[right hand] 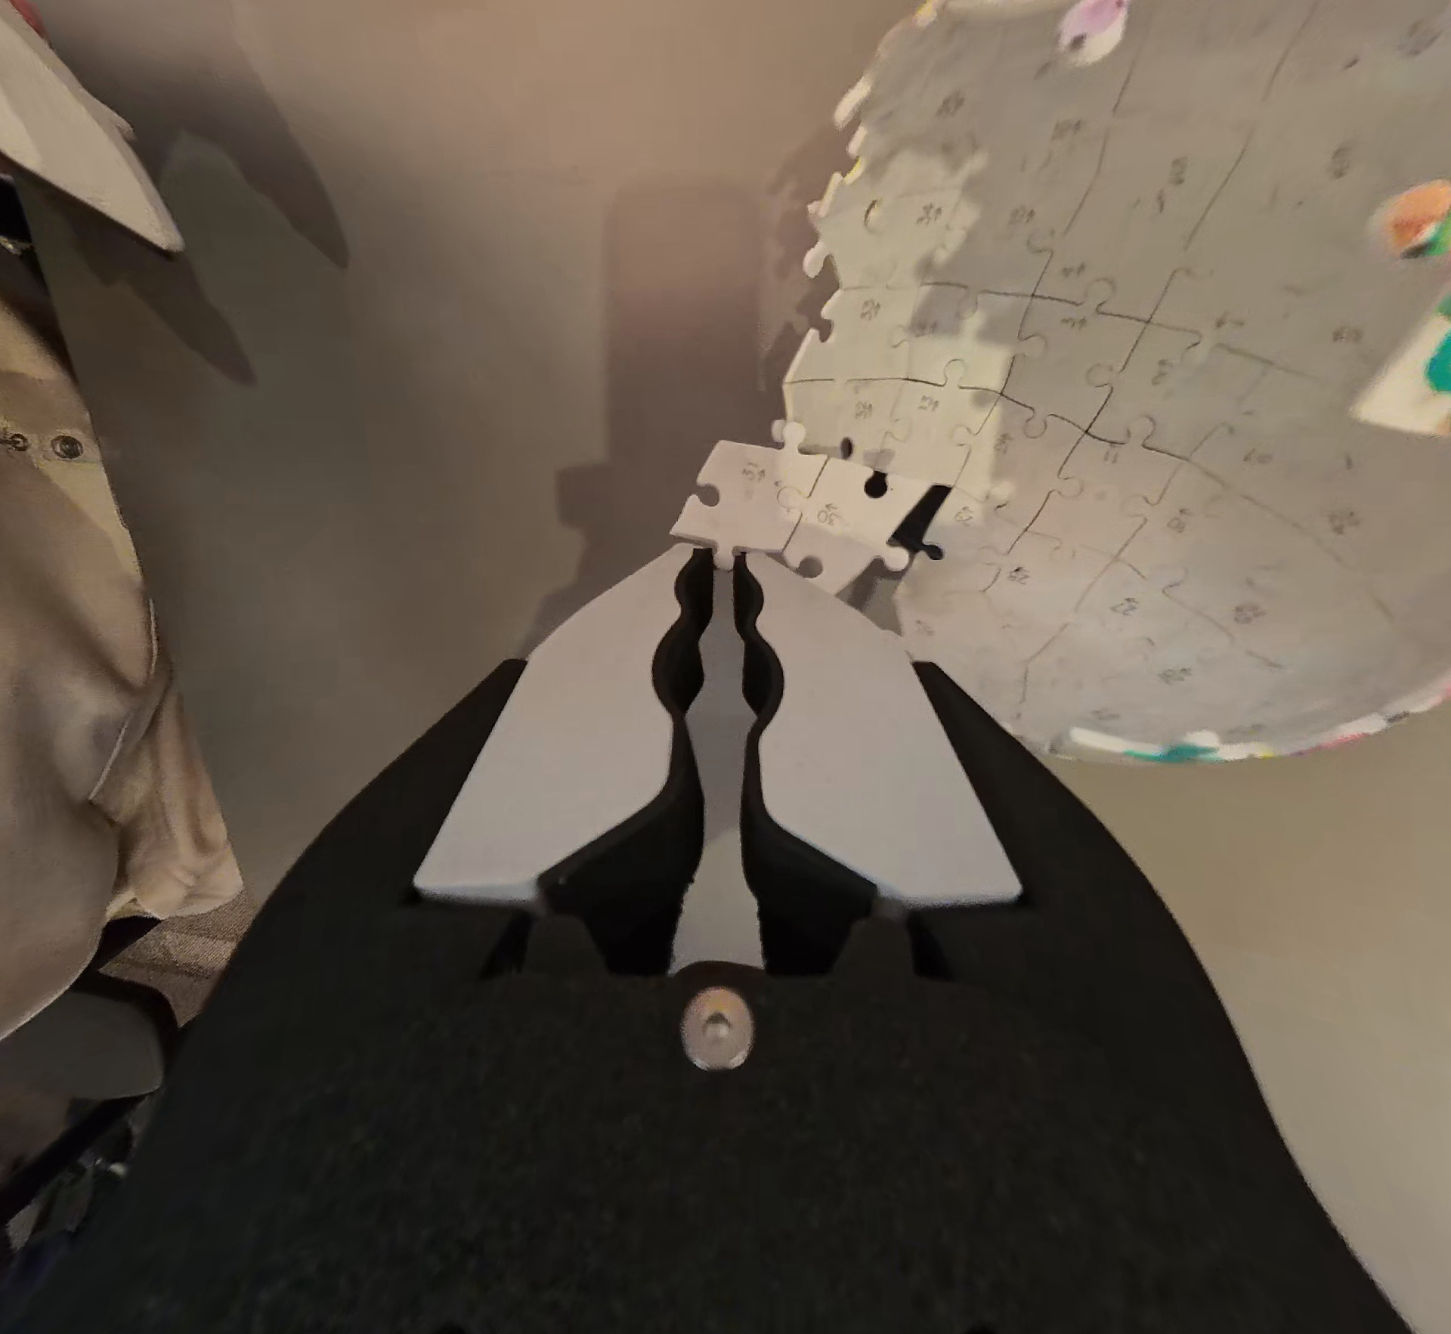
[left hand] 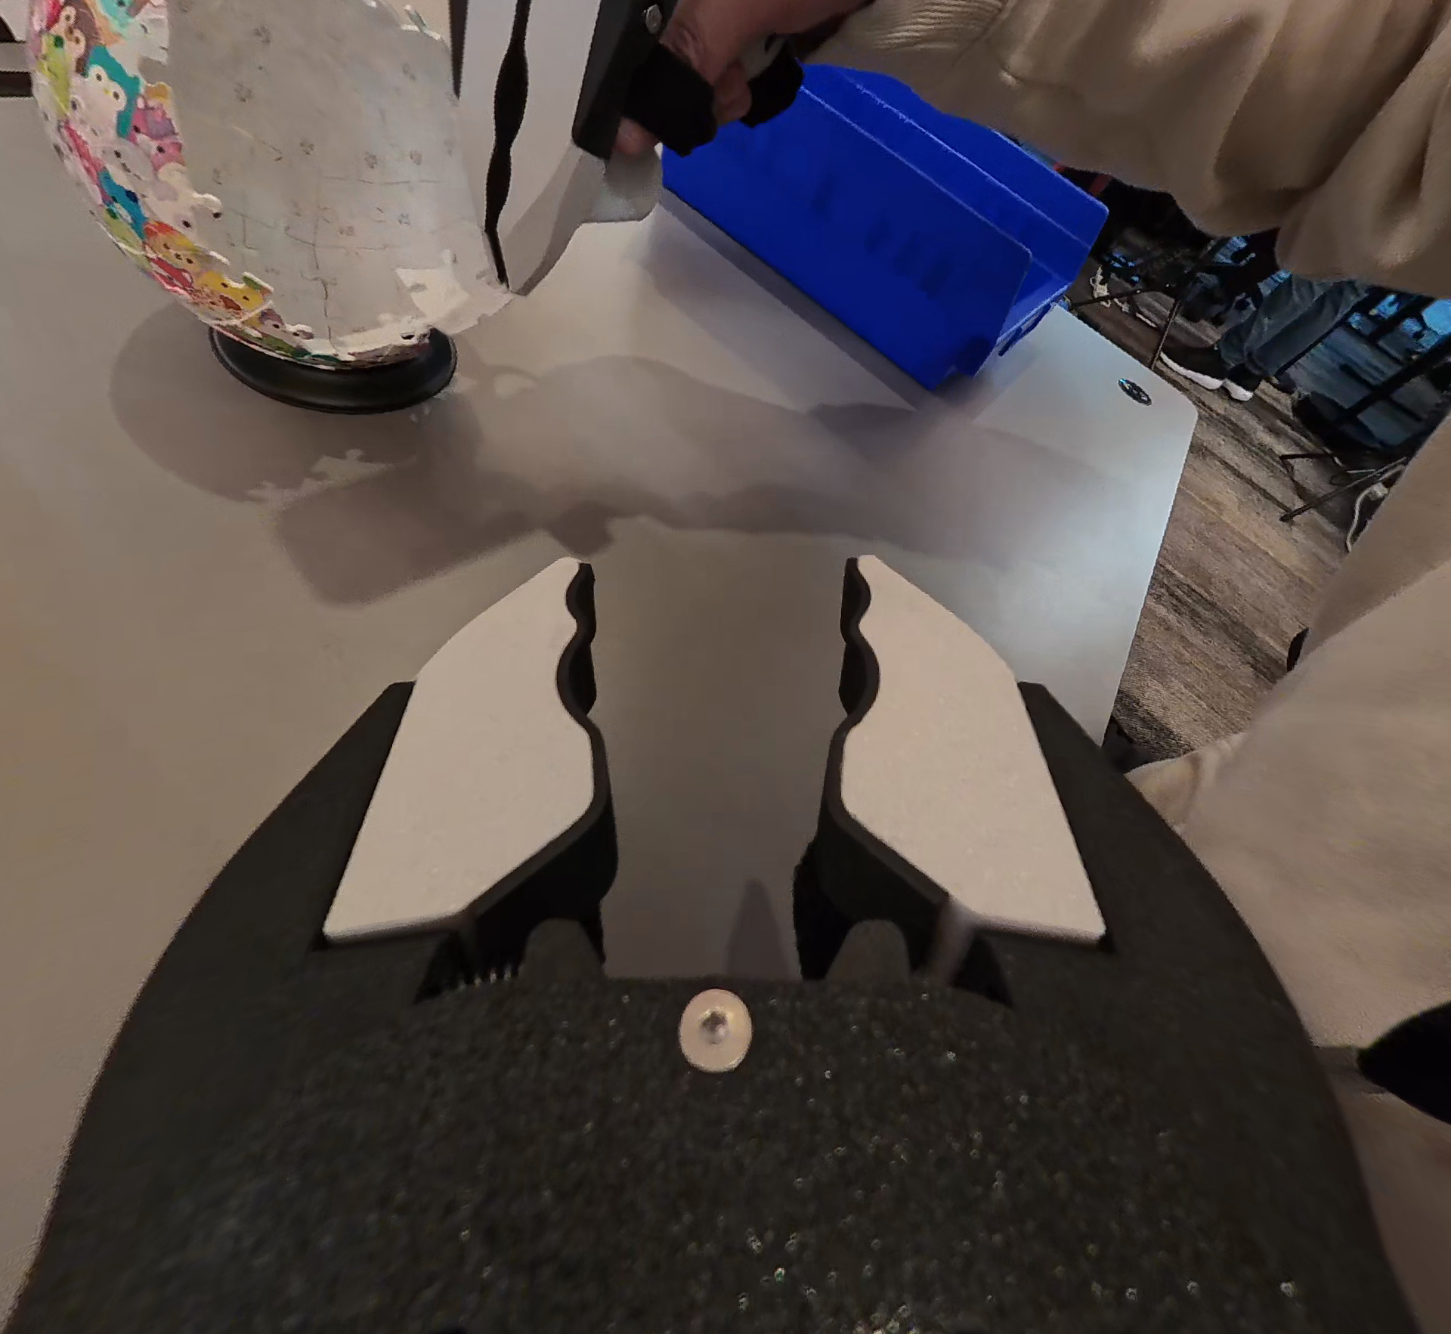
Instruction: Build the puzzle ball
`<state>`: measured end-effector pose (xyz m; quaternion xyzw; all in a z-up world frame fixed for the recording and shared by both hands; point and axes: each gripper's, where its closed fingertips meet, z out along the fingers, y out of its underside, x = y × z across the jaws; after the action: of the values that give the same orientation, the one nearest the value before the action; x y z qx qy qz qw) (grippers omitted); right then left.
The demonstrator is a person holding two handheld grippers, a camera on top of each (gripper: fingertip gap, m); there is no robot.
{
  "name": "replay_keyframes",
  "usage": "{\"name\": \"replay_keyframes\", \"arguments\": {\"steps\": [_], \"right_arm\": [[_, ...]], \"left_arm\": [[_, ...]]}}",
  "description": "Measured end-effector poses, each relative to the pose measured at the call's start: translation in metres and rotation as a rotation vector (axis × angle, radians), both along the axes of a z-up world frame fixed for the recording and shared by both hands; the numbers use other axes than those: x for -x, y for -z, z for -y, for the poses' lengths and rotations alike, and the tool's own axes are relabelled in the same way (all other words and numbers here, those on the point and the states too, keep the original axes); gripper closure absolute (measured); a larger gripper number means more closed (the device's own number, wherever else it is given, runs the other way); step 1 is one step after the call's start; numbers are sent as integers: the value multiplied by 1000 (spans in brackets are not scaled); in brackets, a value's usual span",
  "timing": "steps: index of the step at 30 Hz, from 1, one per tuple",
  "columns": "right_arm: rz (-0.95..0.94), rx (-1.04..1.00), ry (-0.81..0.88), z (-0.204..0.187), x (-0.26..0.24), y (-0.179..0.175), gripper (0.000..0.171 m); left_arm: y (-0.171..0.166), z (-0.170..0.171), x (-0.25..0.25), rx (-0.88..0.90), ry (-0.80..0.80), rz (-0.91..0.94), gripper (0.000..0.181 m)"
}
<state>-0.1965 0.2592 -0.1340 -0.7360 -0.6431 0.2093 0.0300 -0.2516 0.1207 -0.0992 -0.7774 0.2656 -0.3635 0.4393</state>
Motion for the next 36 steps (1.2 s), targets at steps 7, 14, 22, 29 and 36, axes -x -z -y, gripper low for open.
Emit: {"name": "replay_keyframes", "arguments": {"steps": [7,14,22,29,36], "right_arm": [[-18,-55,-18,2,4,-14,166],[-135,-165,46,12,7,-21,166],[-138,-337,153,-16,9,-17,166],[14,-135,82,-8,10,-17,166],[60,-8,45,-4,15,-49,166]], "left_arm": [[-9,5,-9,-15,10,26,122],[1,-8,5,-25,-95,-36,122],[6,-17,19,-40,-185,-93,125],[-2,-16,20,-53,-191,-49,125],[-1,-12,21,-81,-177,-80,124]]}}
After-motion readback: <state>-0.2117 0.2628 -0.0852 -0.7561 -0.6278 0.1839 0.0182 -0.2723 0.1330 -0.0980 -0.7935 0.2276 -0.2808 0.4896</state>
